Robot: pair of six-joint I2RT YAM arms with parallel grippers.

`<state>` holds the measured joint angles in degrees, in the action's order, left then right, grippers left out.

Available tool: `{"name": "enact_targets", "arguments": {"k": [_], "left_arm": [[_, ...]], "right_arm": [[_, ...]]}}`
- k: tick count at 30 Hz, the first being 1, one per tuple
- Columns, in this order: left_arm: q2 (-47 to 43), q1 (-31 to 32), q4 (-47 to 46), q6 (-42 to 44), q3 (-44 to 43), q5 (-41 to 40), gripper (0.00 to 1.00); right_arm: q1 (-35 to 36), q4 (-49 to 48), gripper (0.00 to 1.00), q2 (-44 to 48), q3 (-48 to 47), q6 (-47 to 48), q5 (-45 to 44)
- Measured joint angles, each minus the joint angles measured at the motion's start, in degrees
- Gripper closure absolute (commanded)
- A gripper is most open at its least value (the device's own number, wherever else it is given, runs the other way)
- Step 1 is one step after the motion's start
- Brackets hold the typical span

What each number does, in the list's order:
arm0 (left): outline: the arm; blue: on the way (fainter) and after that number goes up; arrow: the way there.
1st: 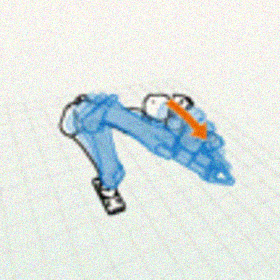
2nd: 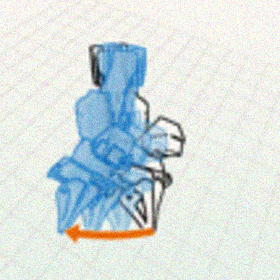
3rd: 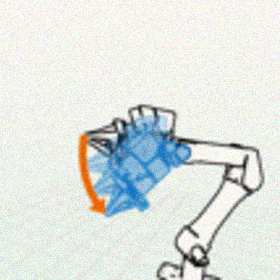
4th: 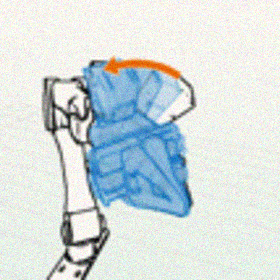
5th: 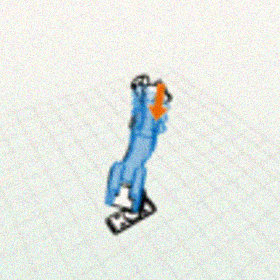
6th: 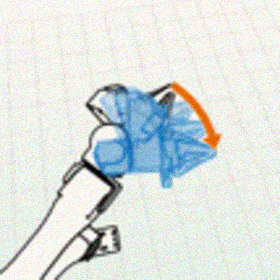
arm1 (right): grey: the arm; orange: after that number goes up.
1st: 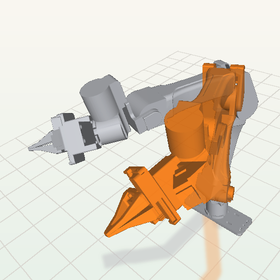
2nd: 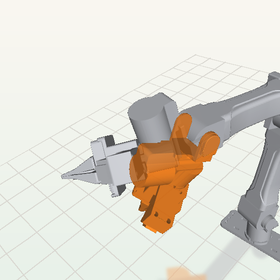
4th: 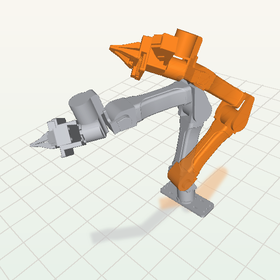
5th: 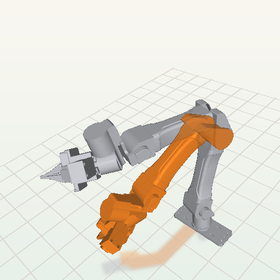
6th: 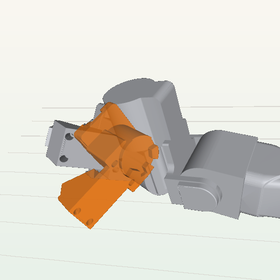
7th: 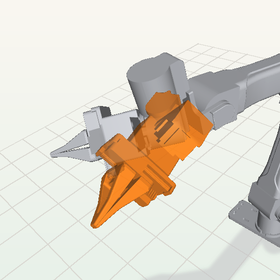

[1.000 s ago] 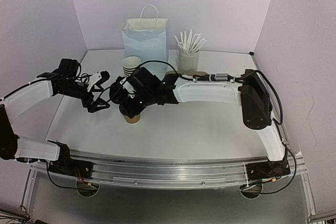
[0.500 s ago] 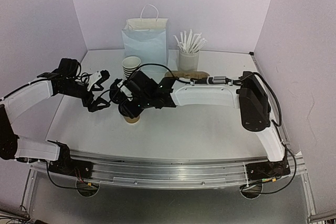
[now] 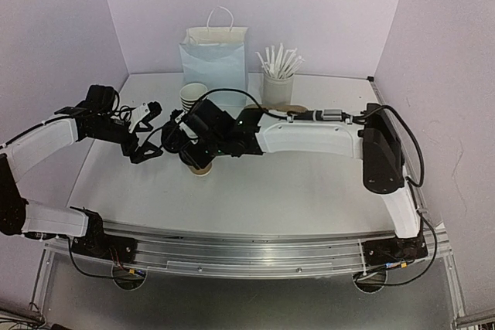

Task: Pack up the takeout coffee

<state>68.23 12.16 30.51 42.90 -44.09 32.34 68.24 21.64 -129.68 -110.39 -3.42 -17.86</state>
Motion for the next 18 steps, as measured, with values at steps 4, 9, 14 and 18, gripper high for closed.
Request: {"name": "enact_targets", "arguments": {"k": [4,9,14,18], "left_arm": [[0.0,0.0,-0.56,-0.13,0.0,0.0,0.02],[0.0,0.0,-0.64,-0.82,0.02,0.02,0.02],[0.0,-0.02,-0.66,-1.61,0.02,0.64,0.02],[0.0,0.0,-1.21,-2.97,-0.01,1.68,0.02]], "right_arm": [[-0.7,0.36,0.44,2.69,0.0,-2.06,-0.49],[-2.62,0.65,0.44,8.0,0.0,-5.48,-1.44],[-6.0,0.56,0.44,17.02,3.13,-7.07,-4.57],[-11.27,0.37,0.47,28.69,10.25,-8.86,-7.47]]}}
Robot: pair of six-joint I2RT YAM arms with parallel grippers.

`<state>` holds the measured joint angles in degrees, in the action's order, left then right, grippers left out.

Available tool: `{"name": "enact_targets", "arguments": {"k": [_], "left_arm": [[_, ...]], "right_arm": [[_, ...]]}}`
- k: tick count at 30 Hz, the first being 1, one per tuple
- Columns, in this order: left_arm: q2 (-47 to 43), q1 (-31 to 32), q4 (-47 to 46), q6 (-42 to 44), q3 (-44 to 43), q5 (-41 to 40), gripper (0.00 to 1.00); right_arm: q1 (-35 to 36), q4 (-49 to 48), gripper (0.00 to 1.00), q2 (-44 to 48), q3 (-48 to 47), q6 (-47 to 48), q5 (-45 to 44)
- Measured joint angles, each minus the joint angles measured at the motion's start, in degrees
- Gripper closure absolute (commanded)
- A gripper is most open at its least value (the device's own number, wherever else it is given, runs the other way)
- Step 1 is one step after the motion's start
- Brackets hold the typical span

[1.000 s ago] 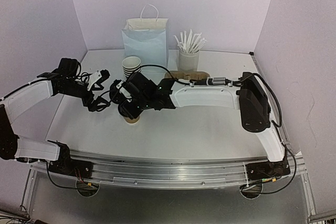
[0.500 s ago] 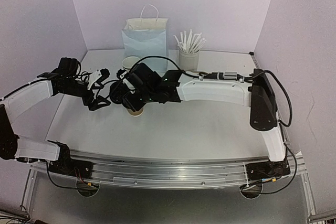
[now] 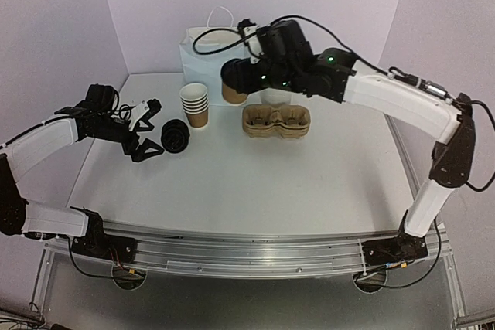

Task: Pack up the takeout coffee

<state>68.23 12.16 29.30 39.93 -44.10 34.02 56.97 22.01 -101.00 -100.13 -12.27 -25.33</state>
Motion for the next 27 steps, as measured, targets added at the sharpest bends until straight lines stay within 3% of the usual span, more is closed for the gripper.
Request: {"name": "enact_targets", "arguments": {"k": [5,11,18,27], "left_arm": [[0.0,-0.02,-0.4,-1.01,-0.02,1.47,0.02],[0.0,-0.02,0.03,-0.84,-0.09,3.47,0.02],[0.0,-0.02,1.62,-0.82,-0.71,4.39,0.02],[0.11,-0.02,2.65,-0.62,-1.86,4.93,0.02]], "right_arm": [[-10.5,-0.05,0.46,10.89,8.47,-1.12,-4.29],[-24.4,0.64,0.46,14.14,16.37,-0.59,-5.38],[-39.38,1.69,0.47,9.09,19.61,-0.5,-1.48],[-42.84,-2.78,0.46,-2.5,20.86,-2.21,5.08]]}}
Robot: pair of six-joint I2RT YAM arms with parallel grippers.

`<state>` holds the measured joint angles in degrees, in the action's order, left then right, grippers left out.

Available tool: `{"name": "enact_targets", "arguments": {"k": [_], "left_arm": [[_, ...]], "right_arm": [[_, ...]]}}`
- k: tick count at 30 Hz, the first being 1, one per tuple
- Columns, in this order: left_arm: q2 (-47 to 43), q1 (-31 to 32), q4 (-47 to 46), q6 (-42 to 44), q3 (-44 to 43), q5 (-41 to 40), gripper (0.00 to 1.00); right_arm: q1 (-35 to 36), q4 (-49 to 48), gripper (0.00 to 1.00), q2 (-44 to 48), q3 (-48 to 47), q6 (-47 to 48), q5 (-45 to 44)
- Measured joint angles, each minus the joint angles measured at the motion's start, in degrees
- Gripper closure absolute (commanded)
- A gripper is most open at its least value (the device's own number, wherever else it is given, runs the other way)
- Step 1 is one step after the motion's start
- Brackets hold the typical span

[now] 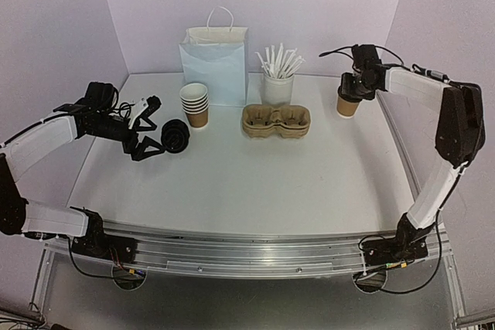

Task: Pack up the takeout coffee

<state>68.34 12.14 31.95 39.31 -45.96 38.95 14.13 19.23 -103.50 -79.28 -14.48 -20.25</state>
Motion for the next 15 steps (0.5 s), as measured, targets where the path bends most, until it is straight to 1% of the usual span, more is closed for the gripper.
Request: {"name": "enact_targets", "arguments": {"k": [5,7,10,13,15], "left_arm": [[0.07,0.0,0.02,0.06,-0.21,0.01,0.02],[0.11,0.0,0.03,0.06,-0.21,0.0,0.02],[0.11,0.0,0.0,0.06,-0.21,-0.01,0.02],[0.26,0.0,-0.03,0.05,-0.21,-0.01,0.02],[0.34,0.0,-0.03,0.01,-0.21,0.07,0.02]], "right_arm": [[0.04,-3.28,0.45,-3.51,1.53,-0.8,2.33],[0.04,-3.98,0.39,-4.44,1.58,-0.84,2.83],[0.04,-5.05,0.25,-5.5,1.58,-0.62,3.32],[0.04,-5.49,0.18,-5.69,1.58,-0.43,3.65],[0.04,-5.51,0.16,-5.69,1.58,-0.41,3.92]]}}
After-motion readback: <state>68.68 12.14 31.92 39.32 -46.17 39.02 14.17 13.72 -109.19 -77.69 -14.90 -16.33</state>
